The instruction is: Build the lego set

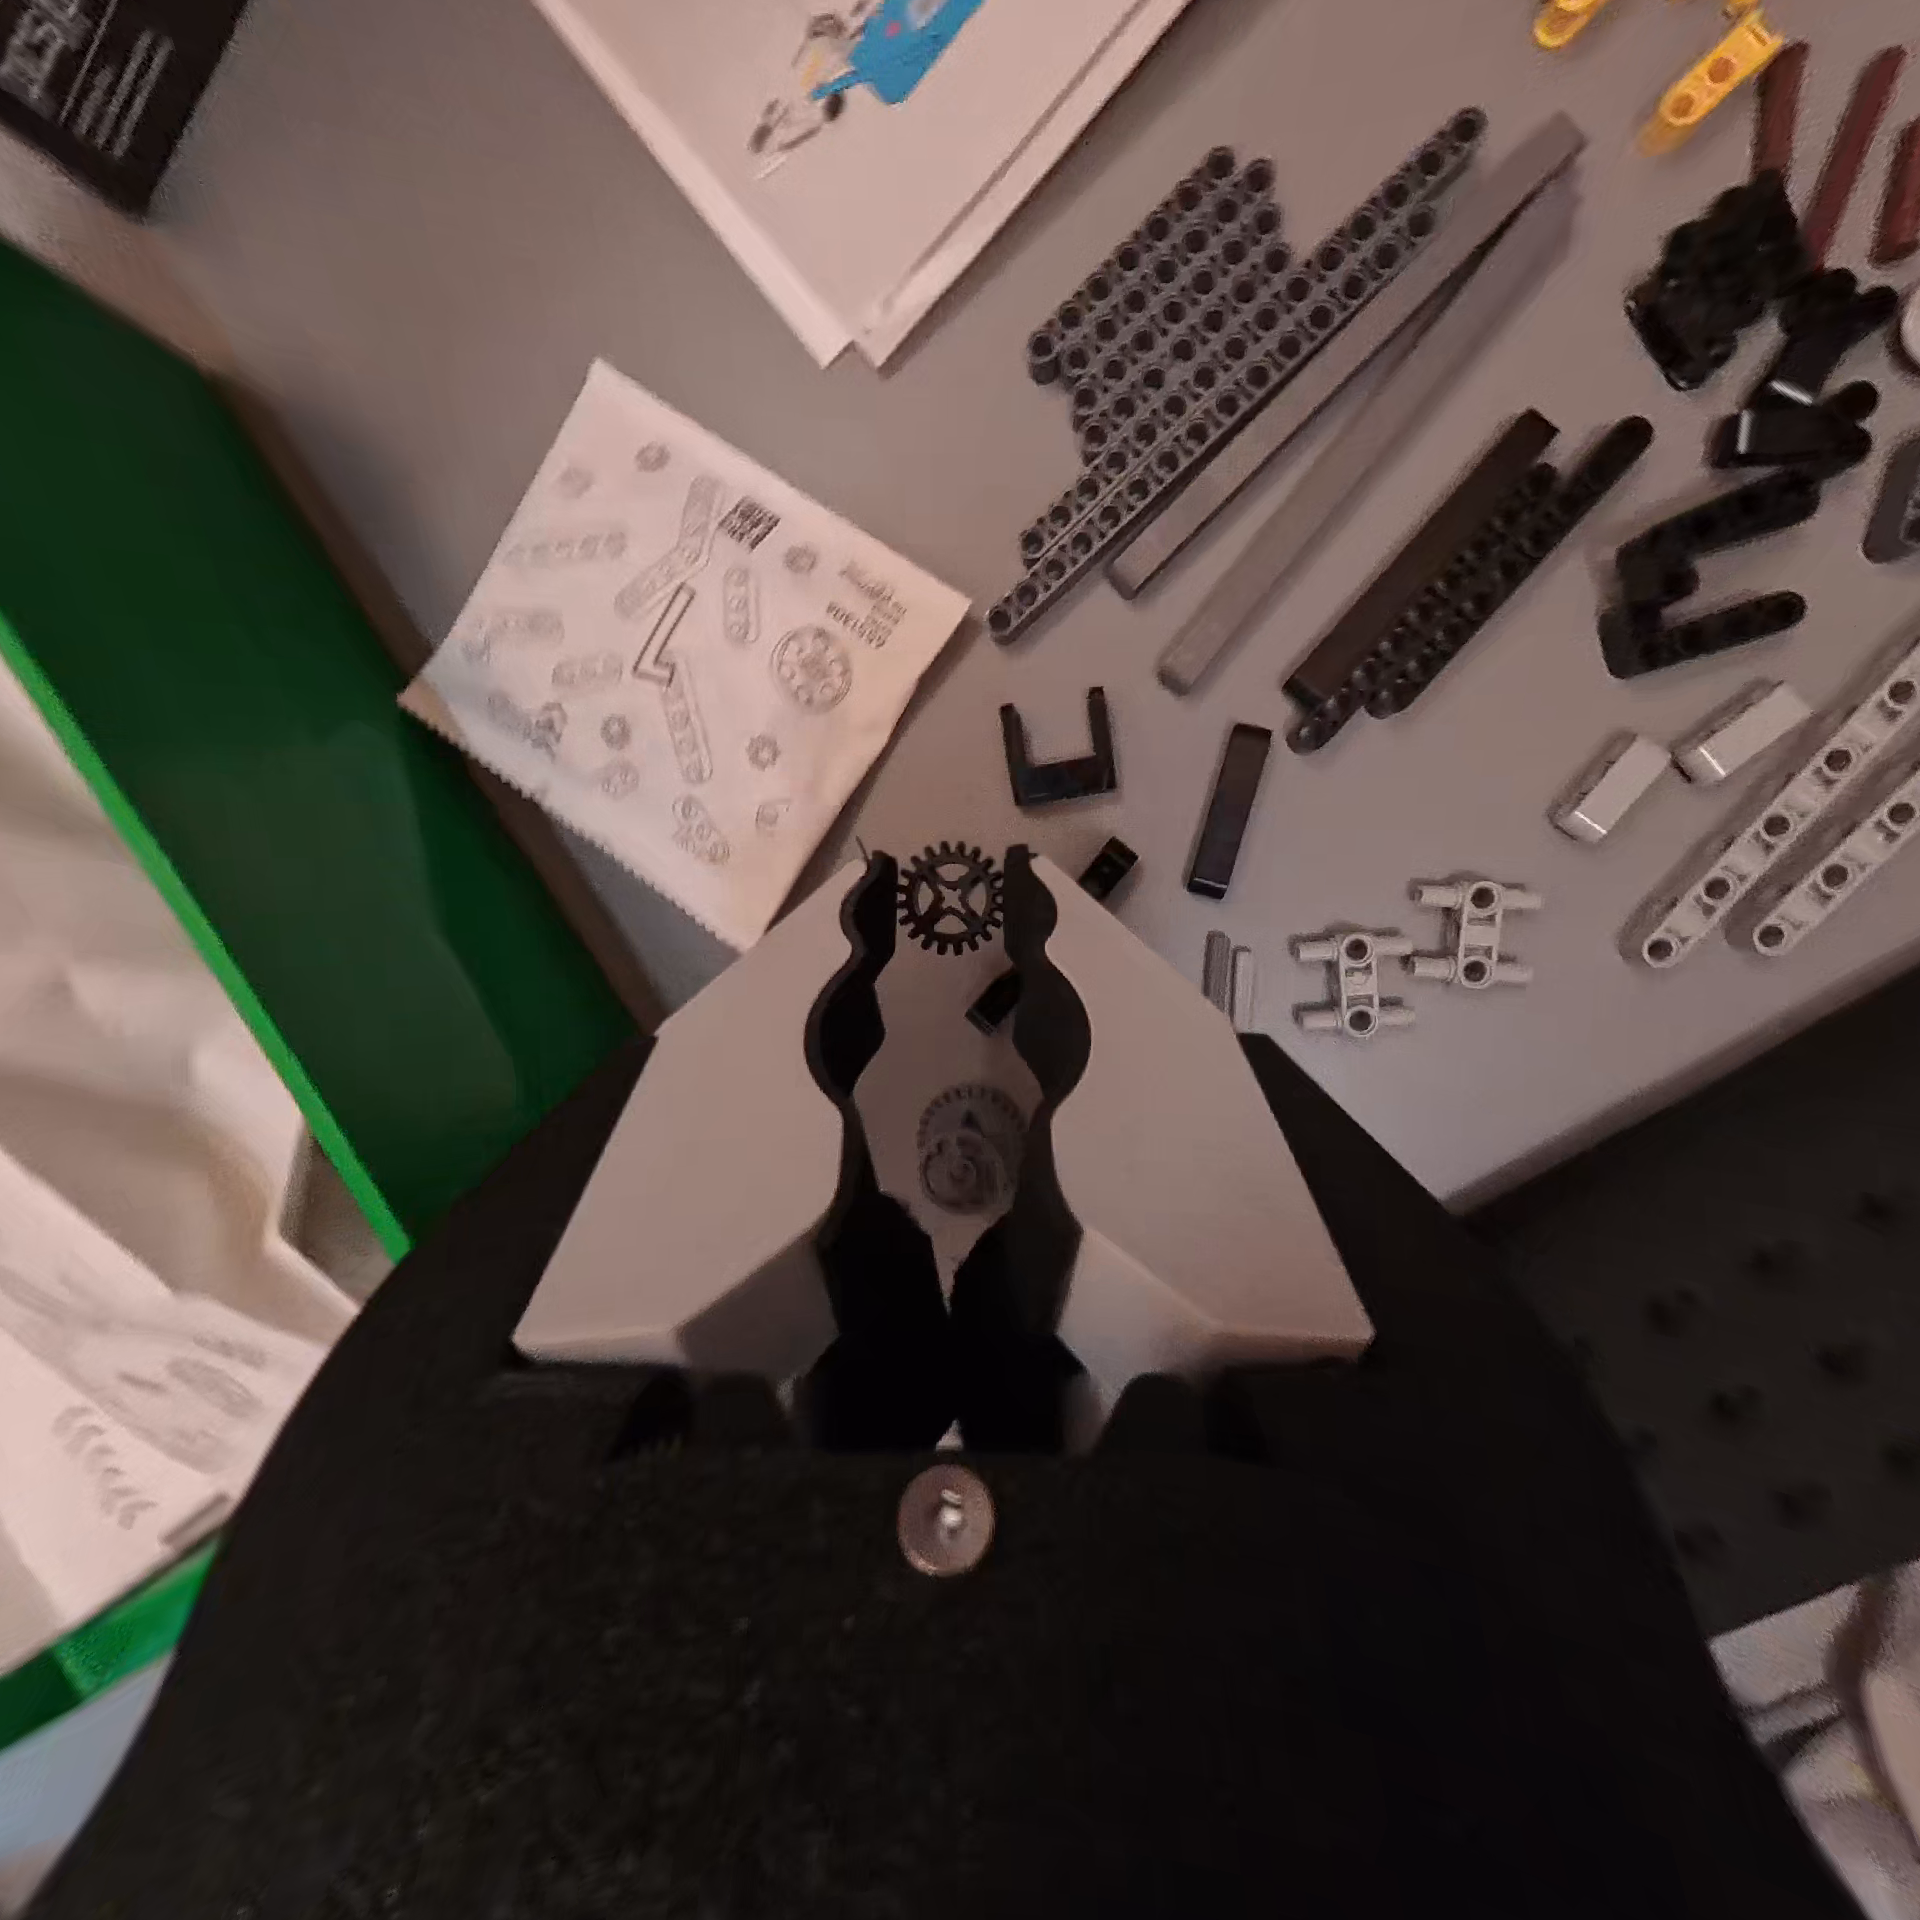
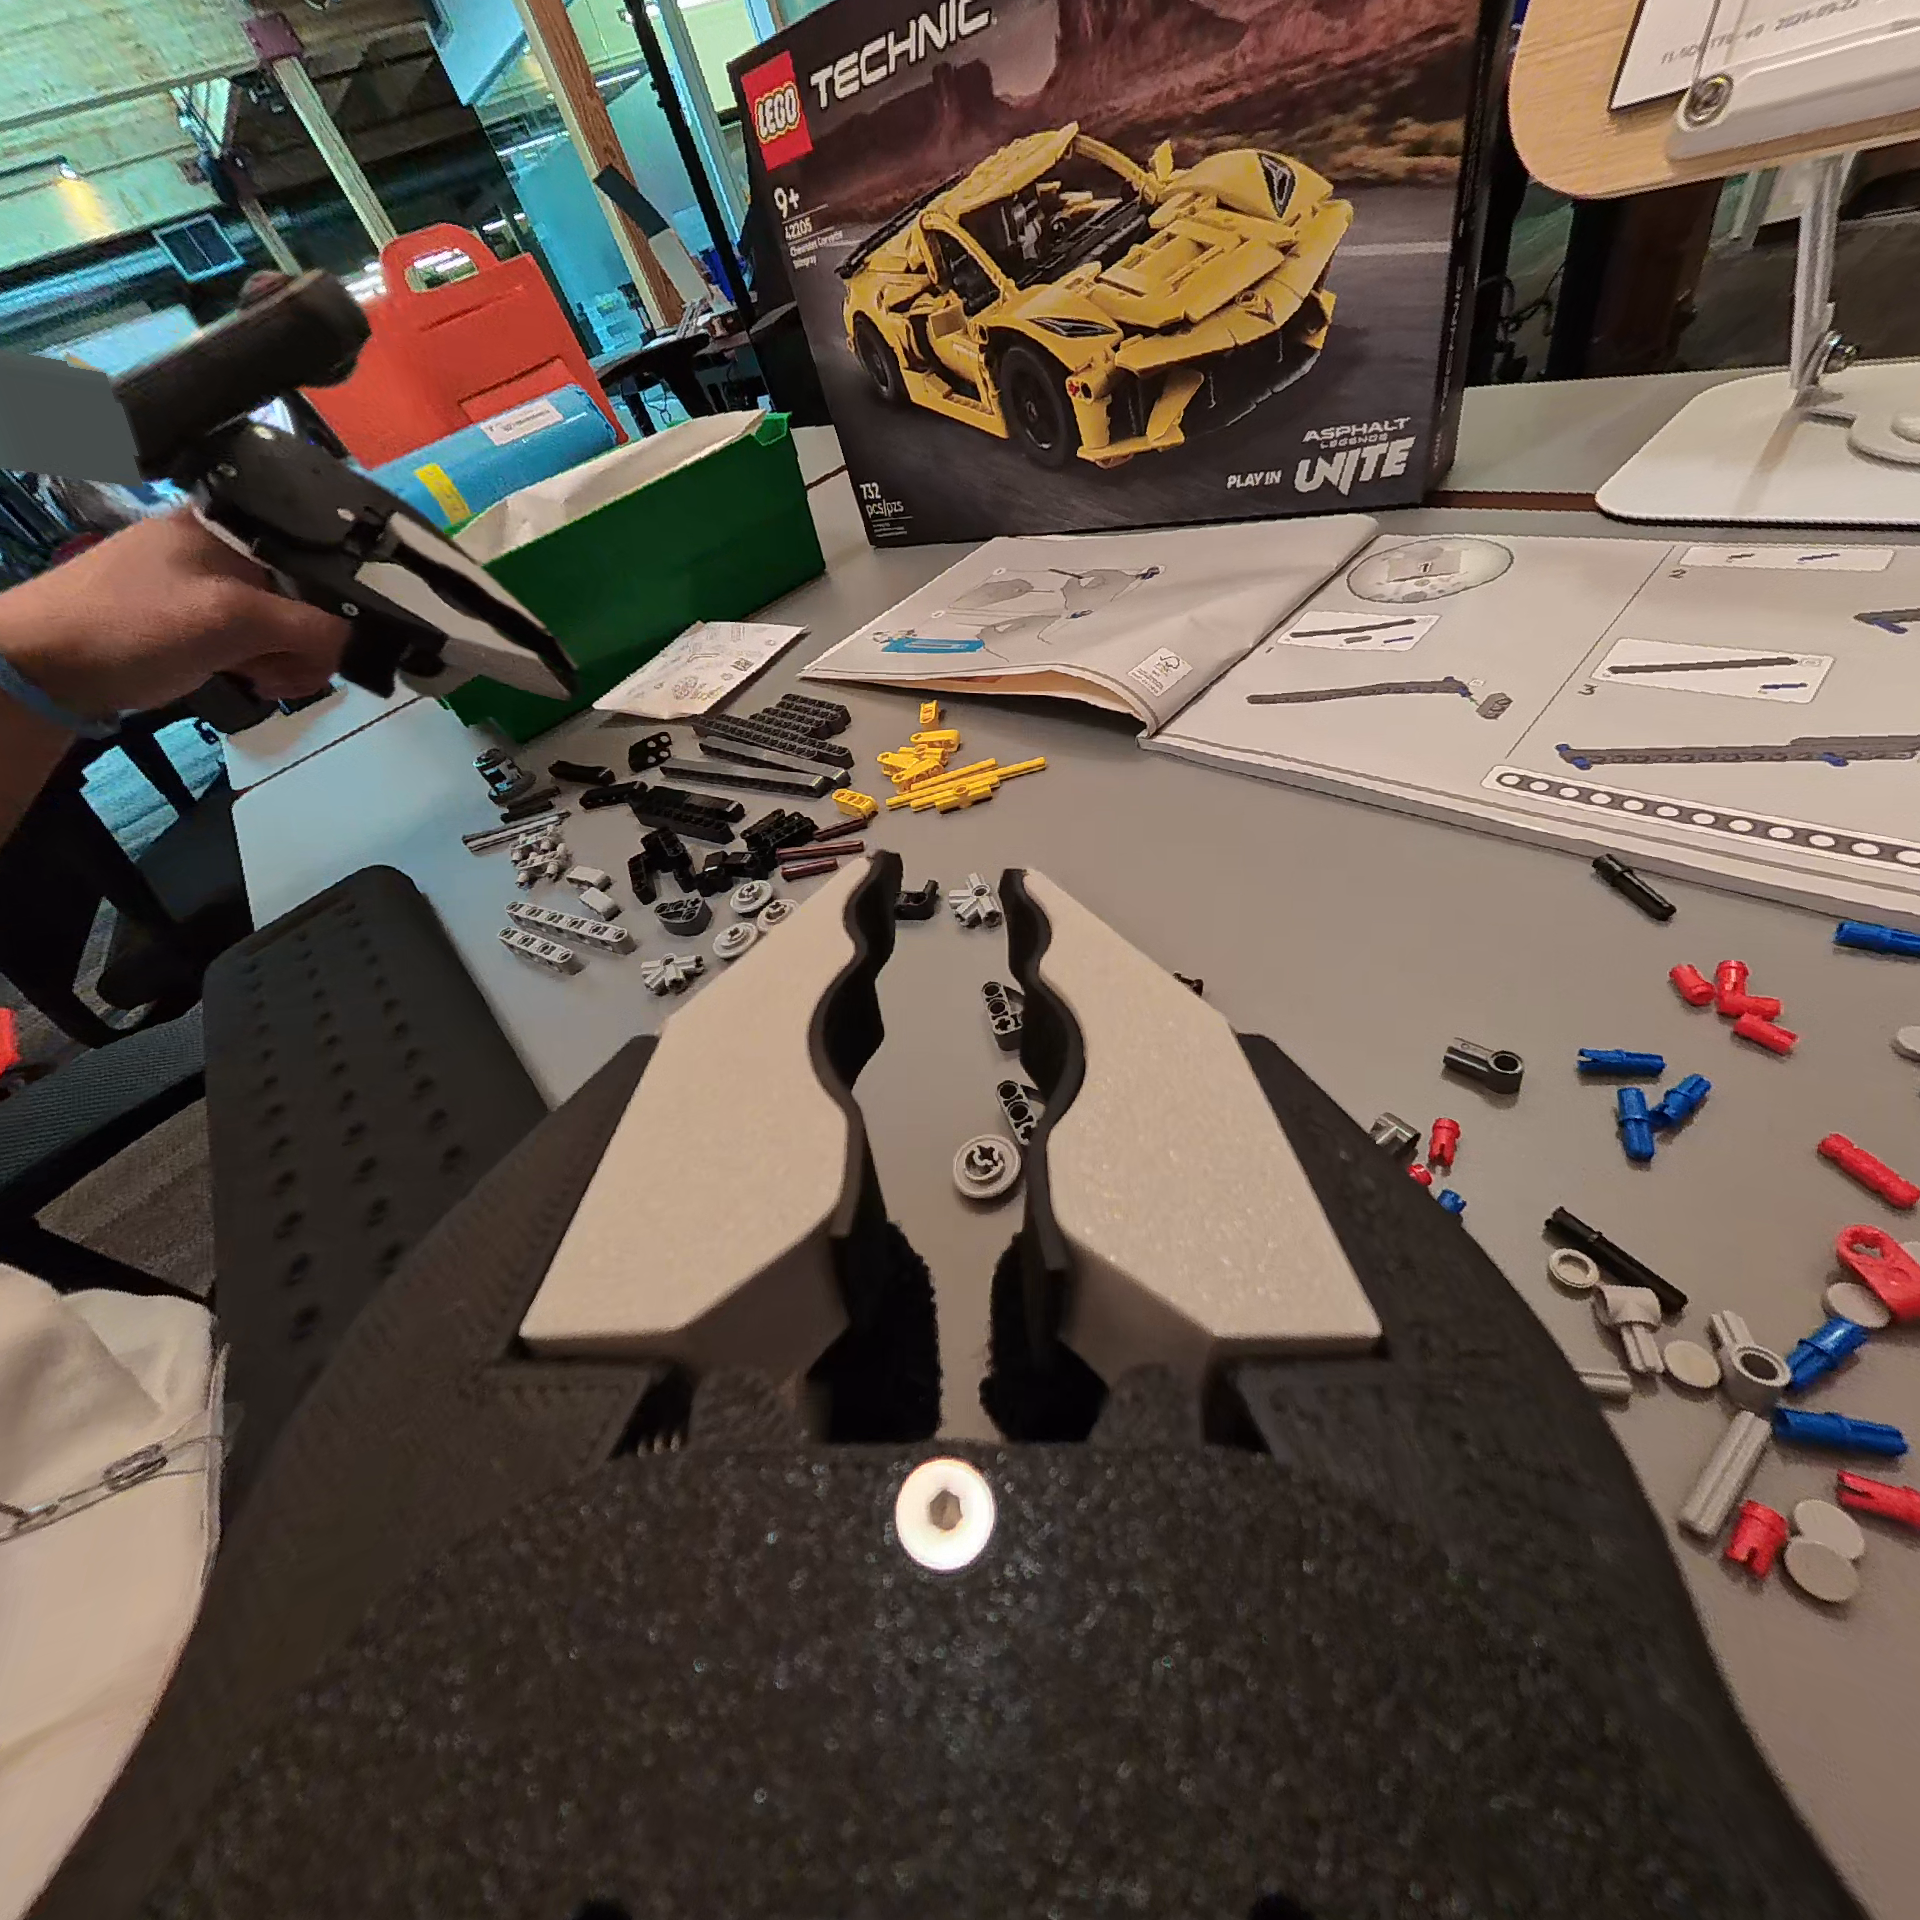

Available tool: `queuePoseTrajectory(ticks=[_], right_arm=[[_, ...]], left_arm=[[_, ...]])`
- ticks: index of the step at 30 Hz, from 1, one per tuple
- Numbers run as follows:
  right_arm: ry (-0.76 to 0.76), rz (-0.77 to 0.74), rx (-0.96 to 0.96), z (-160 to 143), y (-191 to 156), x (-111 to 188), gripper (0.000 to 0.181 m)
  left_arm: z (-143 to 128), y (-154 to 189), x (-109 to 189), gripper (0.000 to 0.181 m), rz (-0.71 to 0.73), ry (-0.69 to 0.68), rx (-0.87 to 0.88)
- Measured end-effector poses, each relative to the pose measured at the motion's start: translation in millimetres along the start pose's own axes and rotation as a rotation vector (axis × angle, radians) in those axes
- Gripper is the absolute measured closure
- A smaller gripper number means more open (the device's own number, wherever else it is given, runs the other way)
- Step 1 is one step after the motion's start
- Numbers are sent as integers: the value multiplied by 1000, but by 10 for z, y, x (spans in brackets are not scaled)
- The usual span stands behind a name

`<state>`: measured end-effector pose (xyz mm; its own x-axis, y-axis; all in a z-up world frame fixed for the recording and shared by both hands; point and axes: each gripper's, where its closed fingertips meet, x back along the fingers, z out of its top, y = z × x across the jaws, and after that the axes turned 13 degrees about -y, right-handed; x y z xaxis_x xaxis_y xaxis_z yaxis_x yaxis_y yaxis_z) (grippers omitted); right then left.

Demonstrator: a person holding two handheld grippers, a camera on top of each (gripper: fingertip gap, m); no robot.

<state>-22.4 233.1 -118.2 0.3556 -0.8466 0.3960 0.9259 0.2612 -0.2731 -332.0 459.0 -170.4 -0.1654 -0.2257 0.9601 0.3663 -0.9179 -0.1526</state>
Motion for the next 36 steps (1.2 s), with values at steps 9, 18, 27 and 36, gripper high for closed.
queuePoseTrajectory(ticks=[9,18,27,36], right_arm=[[-17,-14,-2,-18,19,-24,161],[-11,-9,-7,-12,20,-14,161],[0,7,-11,2,9,0,161],[23,7,-5,27,-2,37,161]], left_arm=[[-186,-198,-285,163,45,-3,280],[-88,-59,-448,162,-21,-43,244],[895,691,163,152,-132,235,12],[1618,2201,-492,154,-241,107,-473]])
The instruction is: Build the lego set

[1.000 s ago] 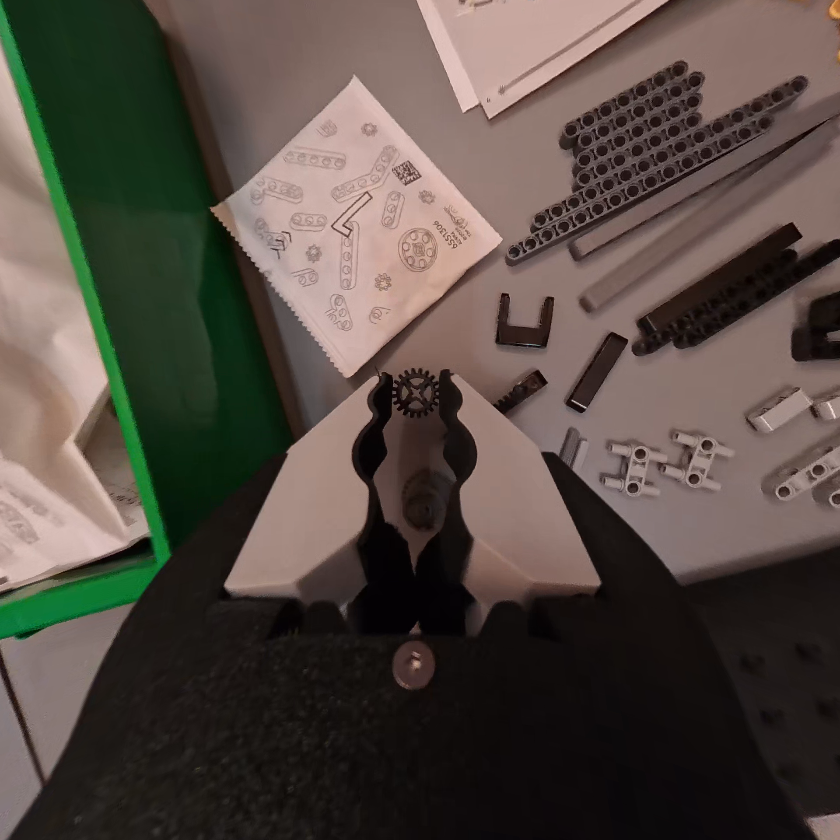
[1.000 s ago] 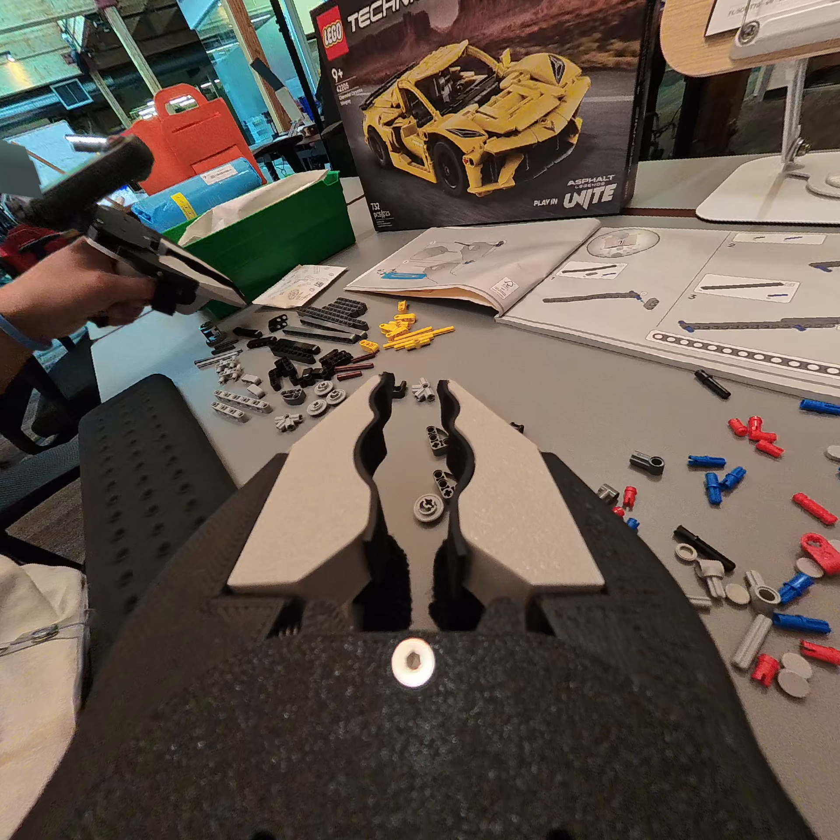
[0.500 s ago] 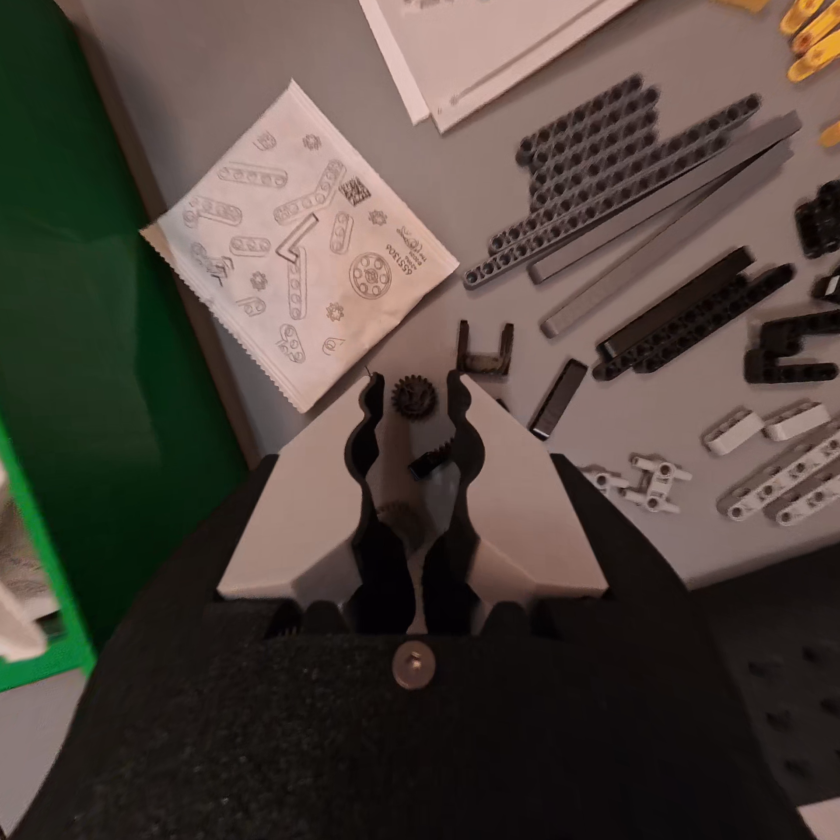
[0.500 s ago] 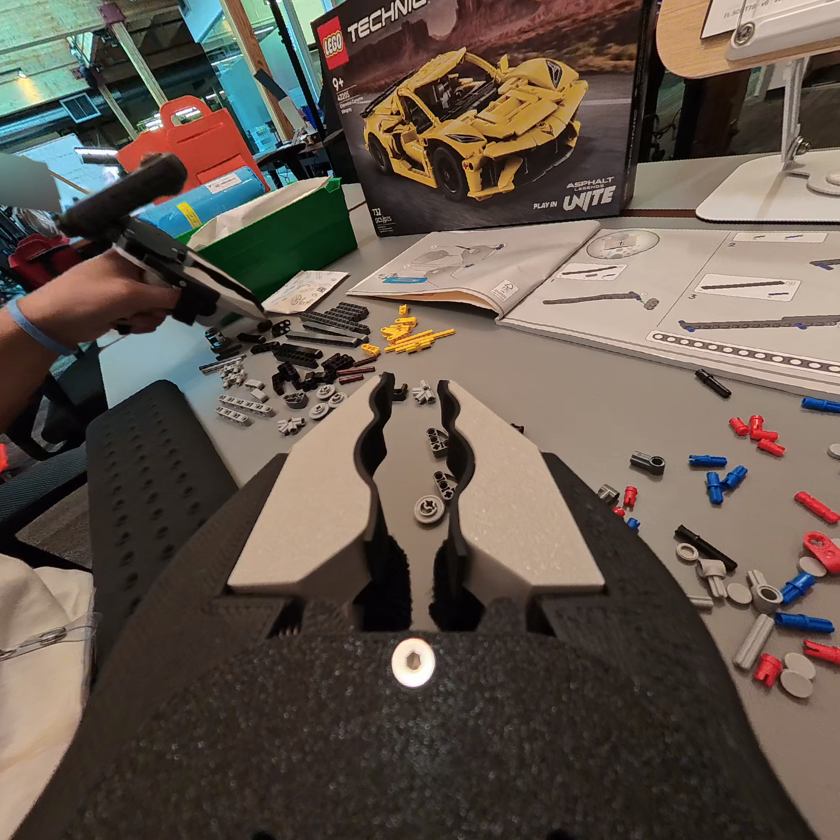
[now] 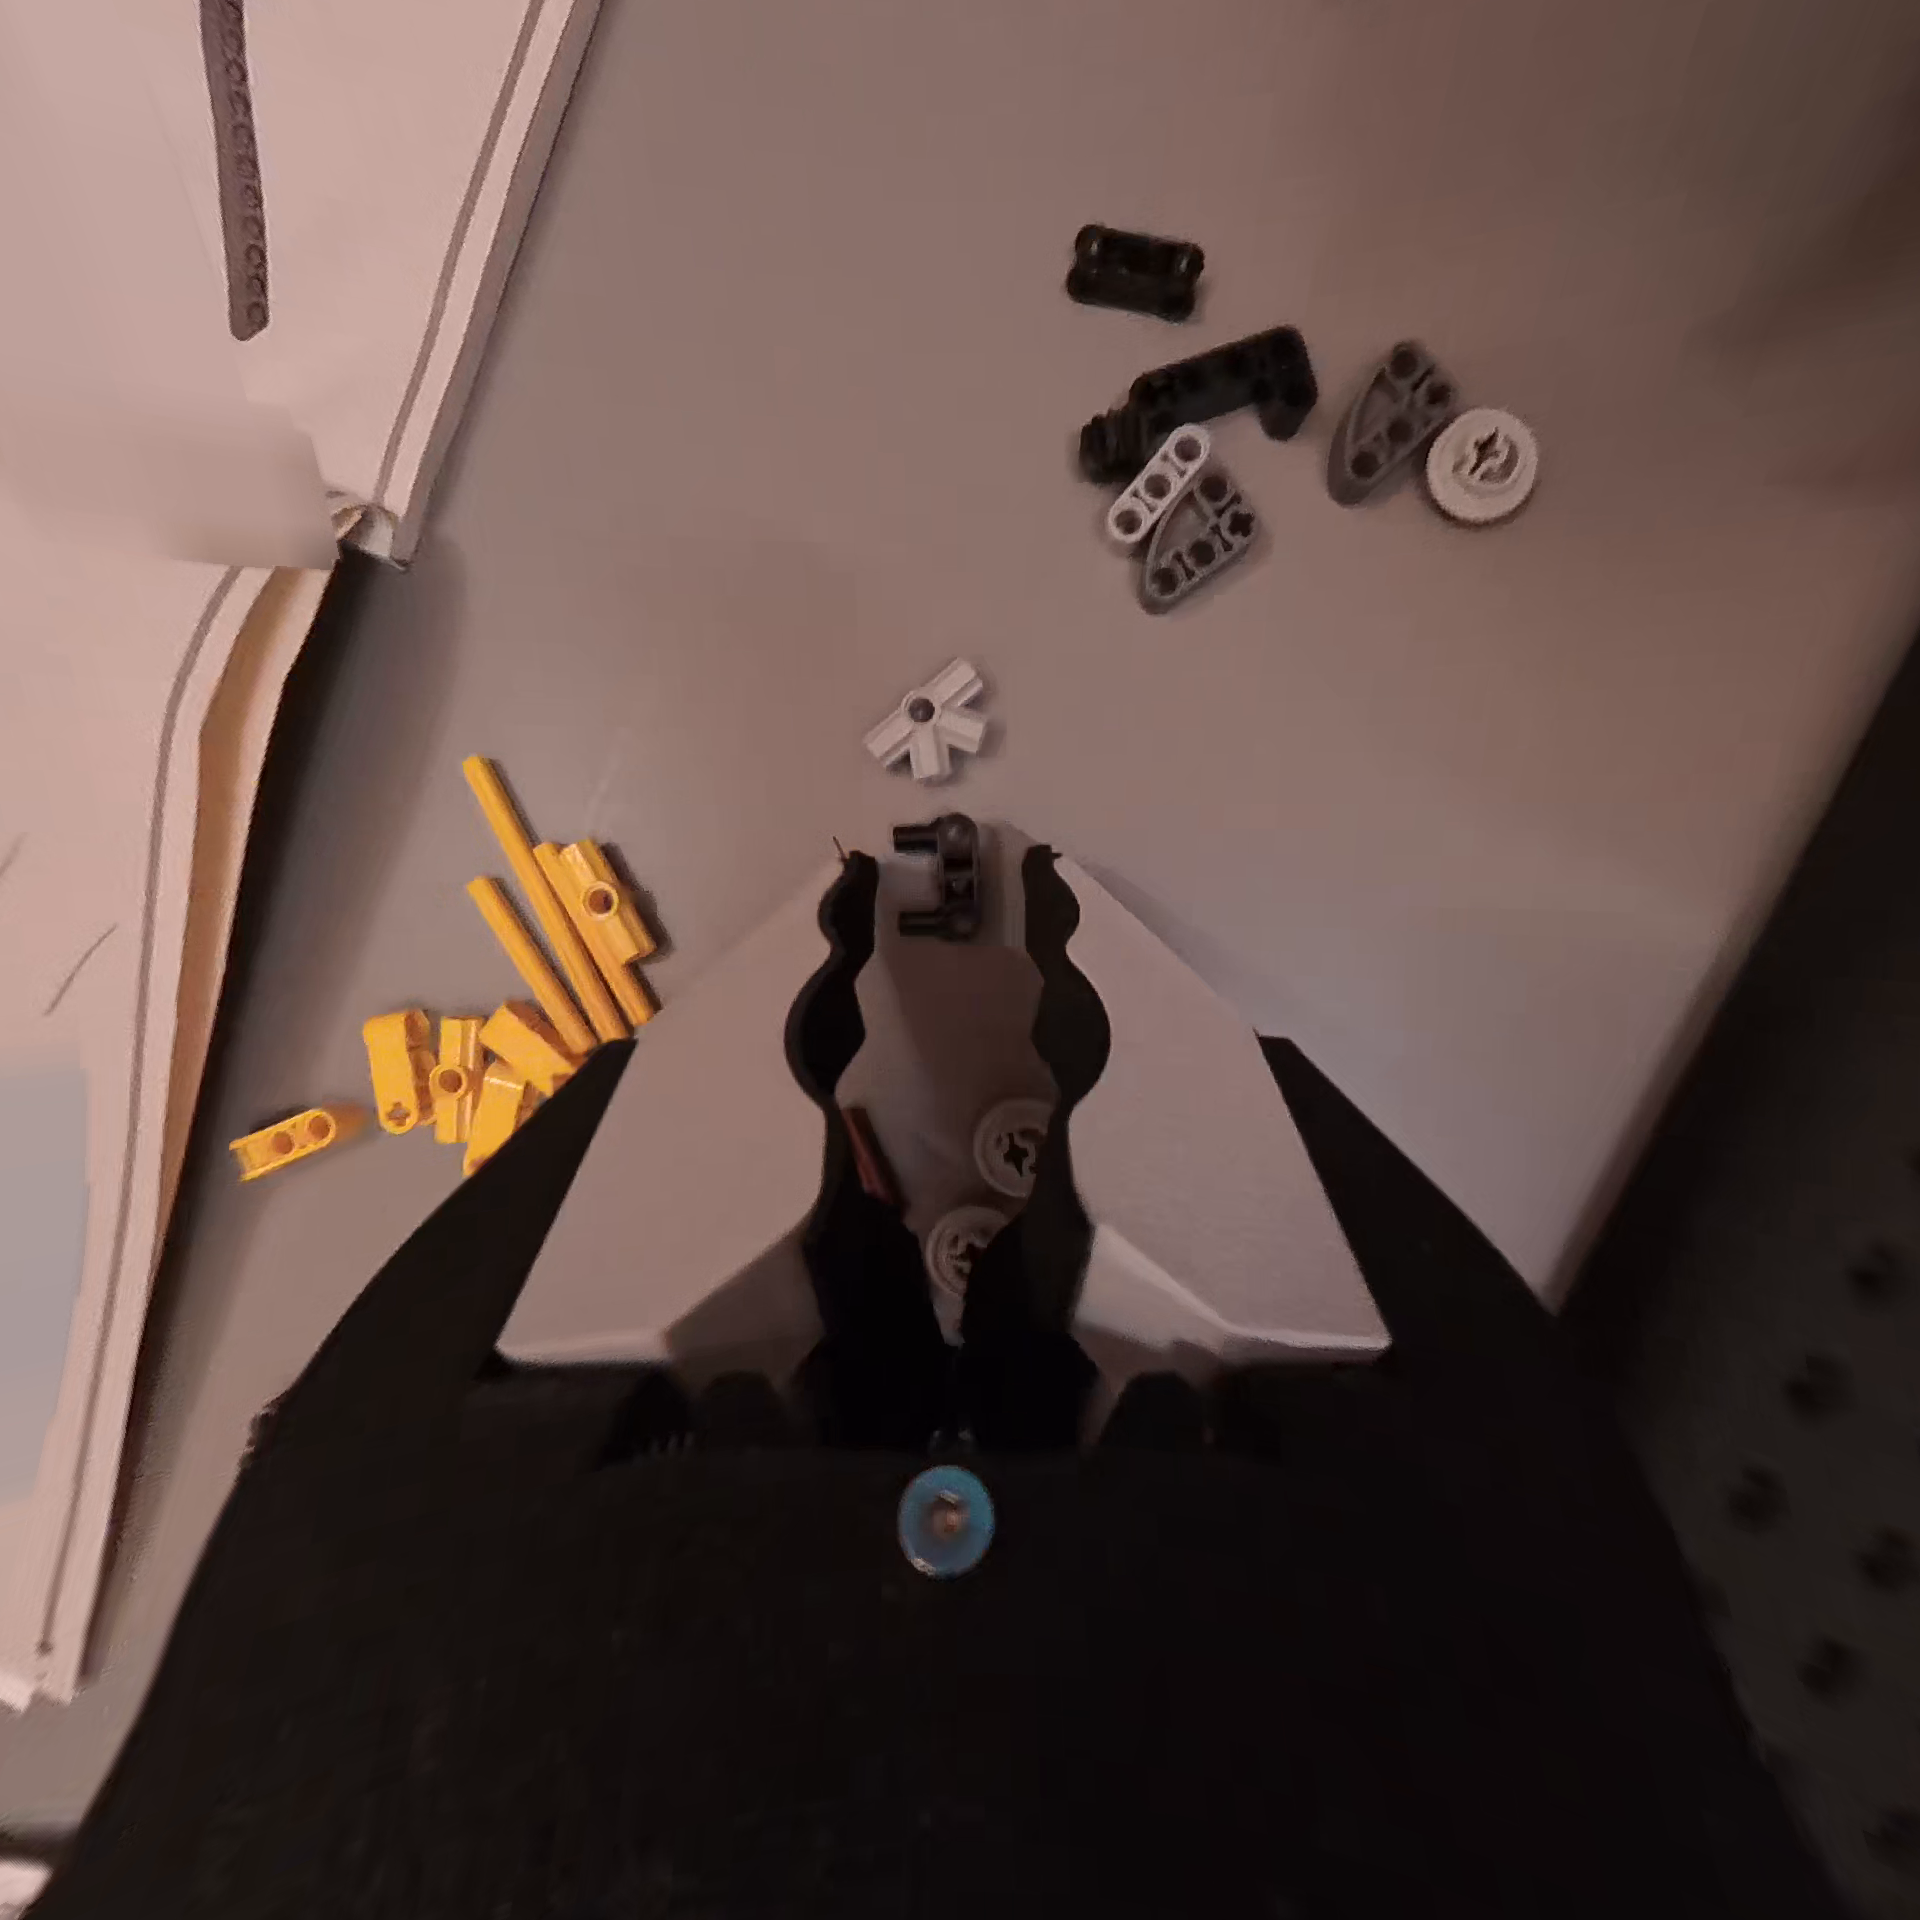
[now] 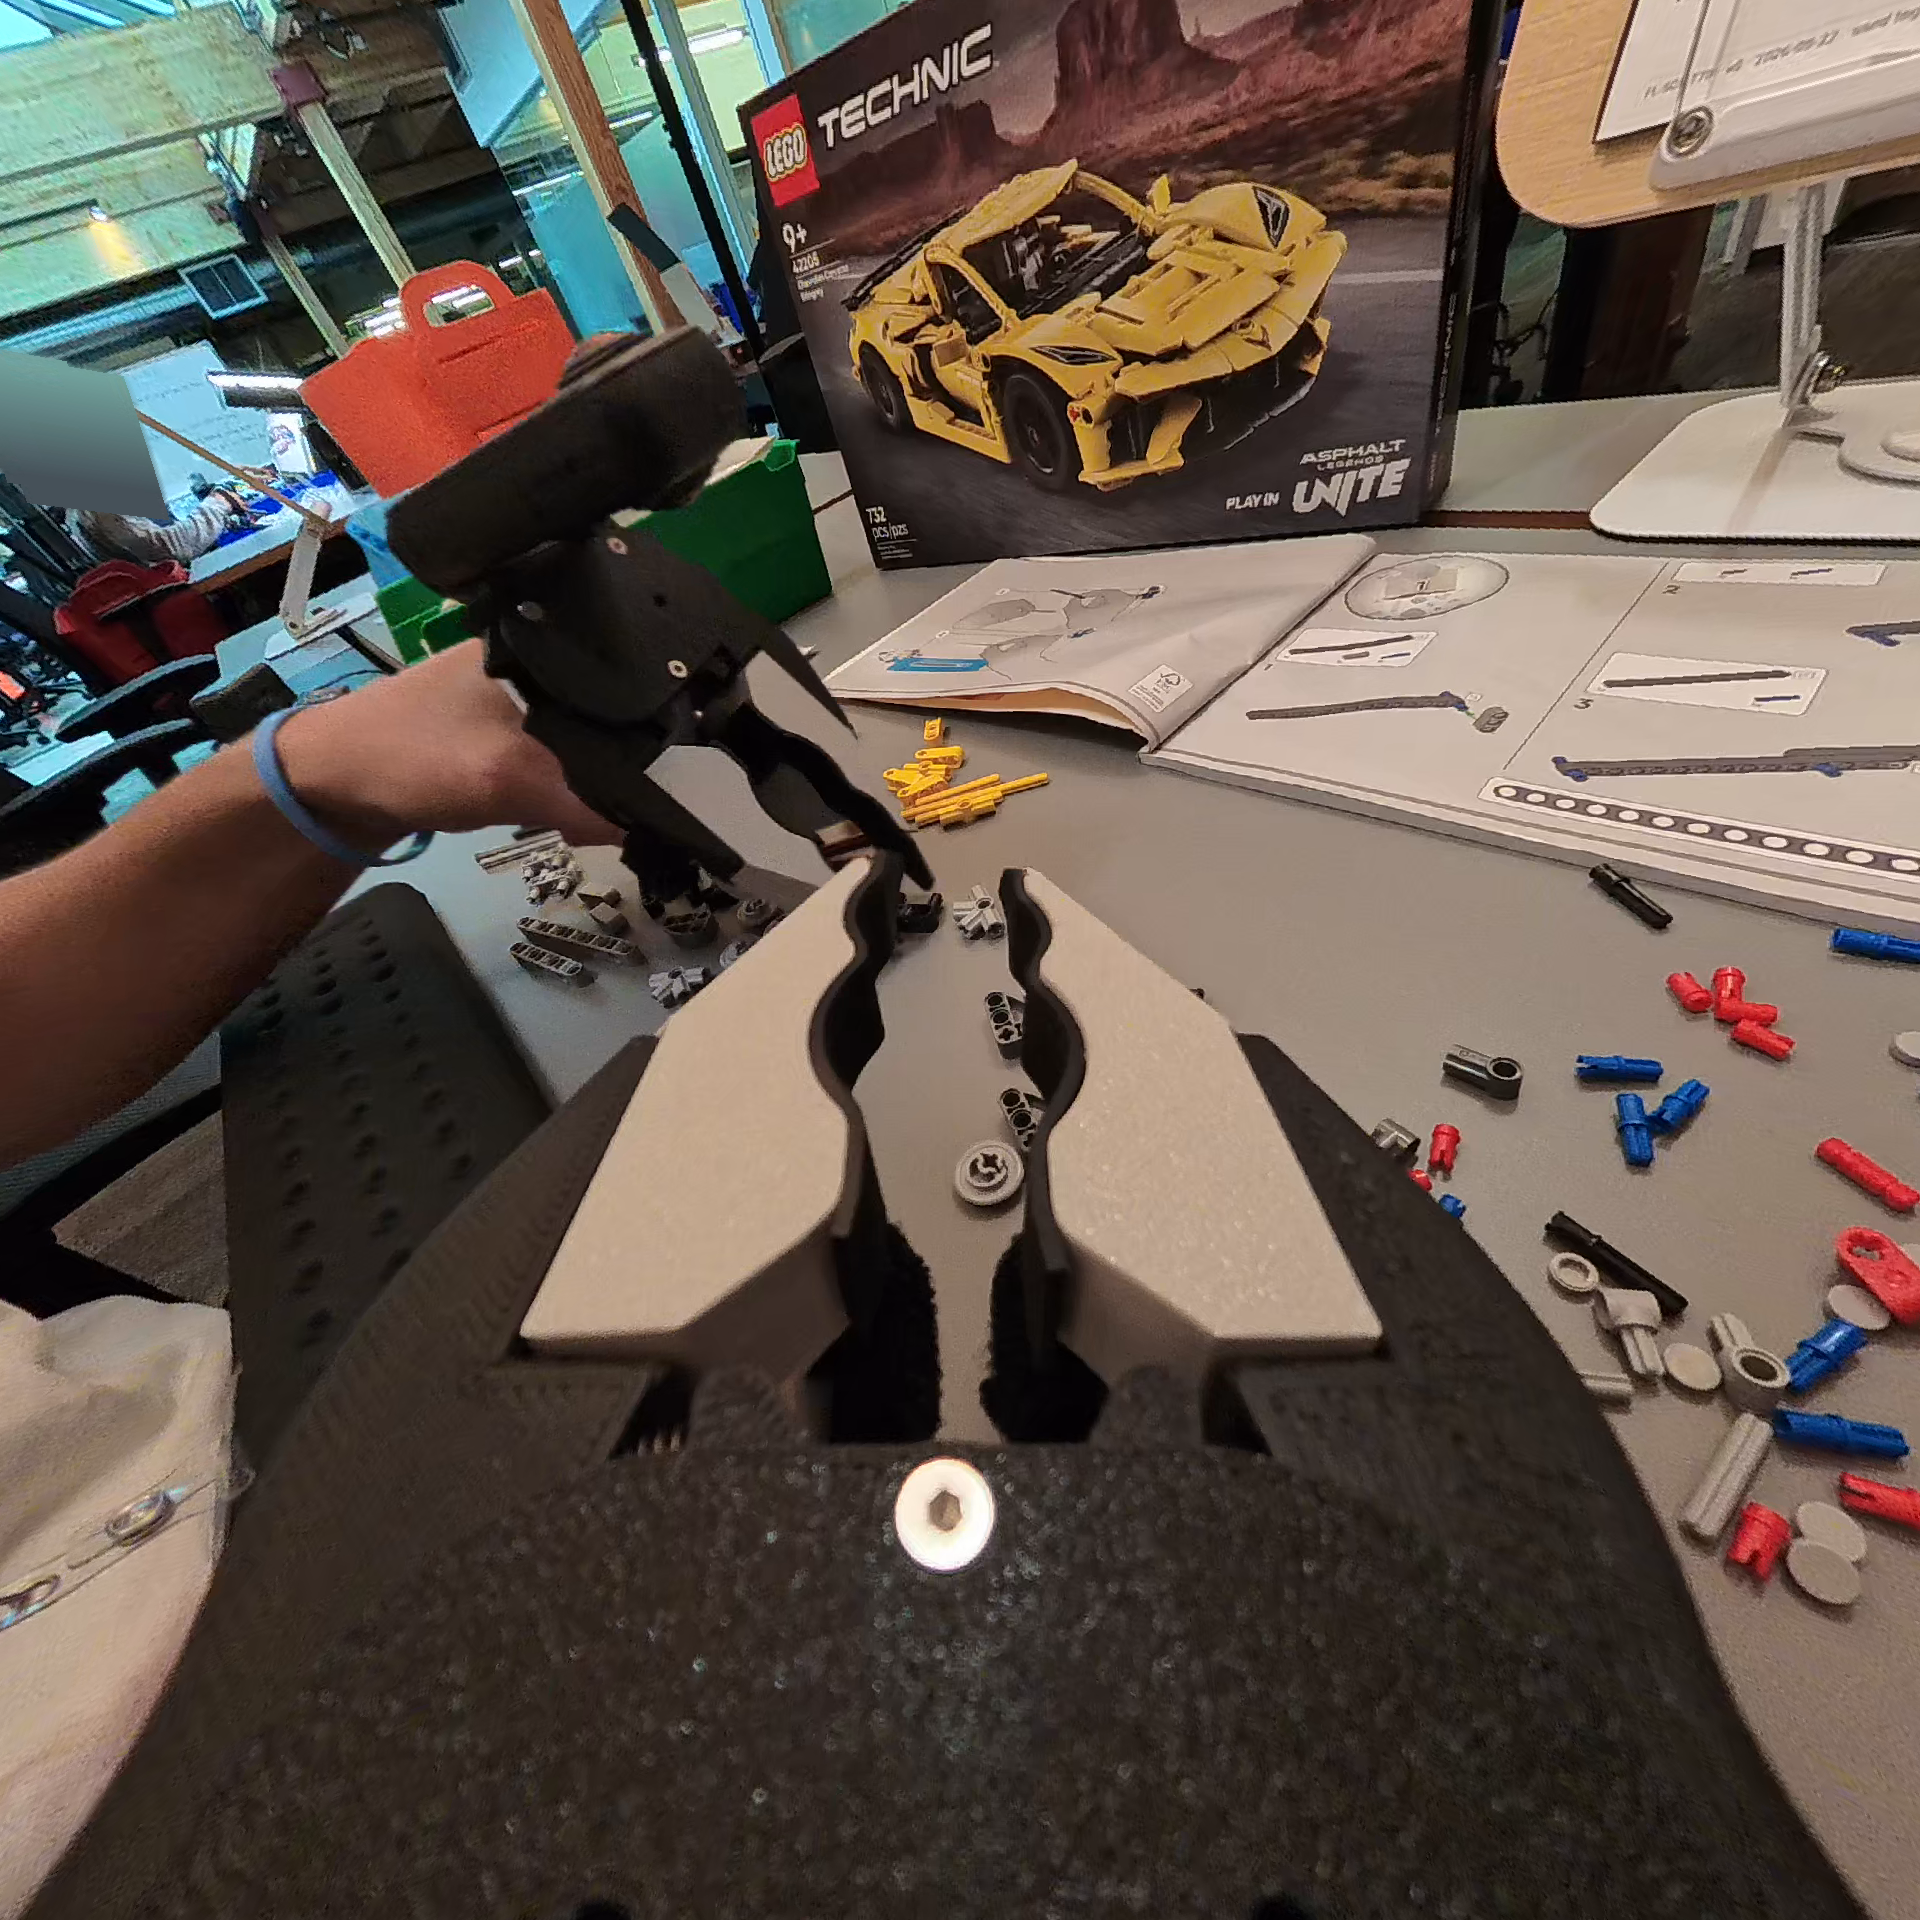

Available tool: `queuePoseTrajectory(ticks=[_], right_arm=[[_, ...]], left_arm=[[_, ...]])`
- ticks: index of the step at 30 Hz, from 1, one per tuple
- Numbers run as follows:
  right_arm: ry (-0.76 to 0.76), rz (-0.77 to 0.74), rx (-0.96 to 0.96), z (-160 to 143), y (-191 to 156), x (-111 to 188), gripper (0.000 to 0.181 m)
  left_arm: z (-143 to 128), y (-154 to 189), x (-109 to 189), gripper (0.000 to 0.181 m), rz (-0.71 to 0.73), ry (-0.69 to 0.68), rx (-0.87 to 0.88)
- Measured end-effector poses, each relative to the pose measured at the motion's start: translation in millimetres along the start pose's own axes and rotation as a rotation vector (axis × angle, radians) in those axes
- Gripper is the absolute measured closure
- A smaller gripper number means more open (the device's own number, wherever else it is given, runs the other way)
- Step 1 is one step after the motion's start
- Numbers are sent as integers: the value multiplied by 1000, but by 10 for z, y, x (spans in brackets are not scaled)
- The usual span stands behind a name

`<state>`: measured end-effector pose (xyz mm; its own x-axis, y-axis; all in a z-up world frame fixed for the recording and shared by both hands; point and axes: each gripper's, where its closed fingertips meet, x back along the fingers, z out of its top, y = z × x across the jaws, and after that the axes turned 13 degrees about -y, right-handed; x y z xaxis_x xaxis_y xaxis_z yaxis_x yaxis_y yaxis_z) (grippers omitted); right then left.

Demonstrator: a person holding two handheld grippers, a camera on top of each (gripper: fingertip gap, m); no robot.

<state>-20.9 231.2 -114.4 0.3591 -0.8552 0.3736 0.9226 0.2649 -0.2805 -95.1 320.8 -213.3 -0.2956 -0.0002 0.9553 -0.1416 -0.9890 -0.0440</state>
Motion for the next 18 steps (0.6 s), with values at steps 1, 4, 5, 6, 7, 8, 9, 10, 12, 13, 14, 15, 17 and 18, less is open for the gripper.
queuePoseTrajectory(ticks=[1,4,5,6,7,8,9,10,12,13,14,15,17,18], right_arm=[[3,3,-1,3,-2,5,161],[6,11,-6,9,-3,8,161],[5,13,-7,8,-5,7,161],[5,14,-7,8,-5,8,161],[6,13,-6,9,-5,9,161],[7,12,-5,9,-6,9,161],[7,12,-4,9,-9,10,161],[6,11,-2,8,-10,8,161],[2,11,-1,3,-11,2,161],[-1,9,0,0,-10,-2,161],[-4,8,1,-3,-10,-5,161],[-5,6,2,-5,-9,-8,161],[-8,2,5,-9,-10,-13,161],[-10,0,6,-11,-9,-15,161]], left_arm=[[20,-4,-12,158,-19,2,16],[-12,-7,19,175,-43,-7,13],[-40,-40,74,175,-28,-2,17],[-99,-88,153,175,-13,-1,25],[-184,-167,259,175,7,2,44],[-290,-269,384,175,31,8,78],[-415,-368,513,175,50,13,115],[-556,-458,638,175,72,15,143],[-871,-643,846,175,152,-7,185],[-1033,-698,920,175,177,-31,204],[-1183,-729,978,175,193,-54,221],[-1316,-752,1026,175,209,-69,237],[-1544,-770,1090,175,221,-84,277],[-1628,-763,1111,175,217,-79,298]])
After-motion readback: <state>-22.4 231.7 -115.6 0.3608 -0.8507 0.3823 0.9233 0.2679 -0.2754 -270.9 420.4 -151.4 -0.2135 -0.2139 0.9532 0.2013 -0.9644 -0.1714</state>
